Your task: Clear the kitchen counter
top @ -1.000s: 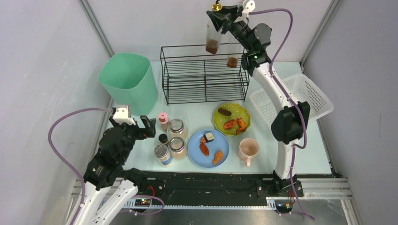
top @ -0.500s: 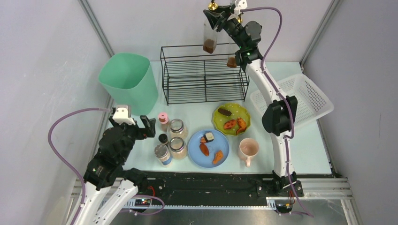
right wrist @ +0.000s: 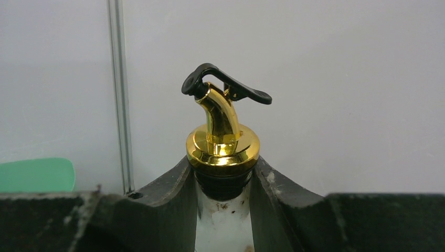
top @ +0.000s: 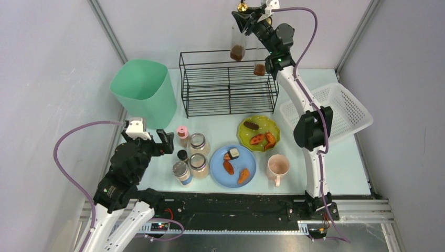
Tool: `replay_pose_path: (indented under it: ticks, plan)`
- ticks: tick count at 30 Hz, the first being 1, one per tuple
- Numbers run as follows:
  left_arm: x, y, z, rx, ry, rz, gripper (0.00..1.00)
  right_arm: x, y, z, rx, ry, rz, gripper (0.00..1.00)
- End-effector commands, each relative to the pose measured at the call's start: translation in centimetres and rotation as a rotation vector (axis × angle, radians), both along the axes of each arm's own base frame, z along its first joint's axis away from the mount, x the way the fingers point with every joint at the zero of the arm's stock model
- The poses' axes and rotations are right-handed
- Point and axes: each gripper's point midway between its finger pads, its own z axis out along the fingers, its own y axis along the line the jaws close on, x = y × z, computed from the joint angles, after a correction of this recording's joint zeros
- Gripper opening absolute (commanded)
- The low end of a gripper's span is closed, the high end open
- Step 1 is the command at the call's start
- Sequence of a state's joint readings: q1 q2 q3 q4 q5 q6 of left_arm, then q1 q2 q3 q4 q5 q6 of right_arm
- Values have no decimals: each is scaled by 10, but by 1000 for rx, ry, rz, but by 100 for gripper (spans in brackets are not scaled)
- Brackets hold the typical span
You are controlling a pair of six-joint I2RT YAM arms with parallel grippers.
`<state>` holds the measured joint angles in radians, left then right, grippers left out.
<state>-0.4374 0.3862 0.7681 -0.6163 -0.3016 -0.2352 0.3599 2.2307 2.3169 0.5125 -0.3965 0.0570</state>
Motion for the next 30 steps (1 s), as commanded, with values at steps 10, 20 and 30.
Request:
replay_pose_path:
  ticks: [10, 20, 30]
  plan:
    - [3, -2, 4, -6, -13, -8, 98, -1, -8, 21, 34, -67, -43, 0]
    - [3, -2, 5, -8, -14, -10, 98, 20, -4, -15, -43, 34, -82, 0]
    - [3, -2, 4, -9, -13, -10, 98, 36, -5, -57, -86, 154, -118, 0]
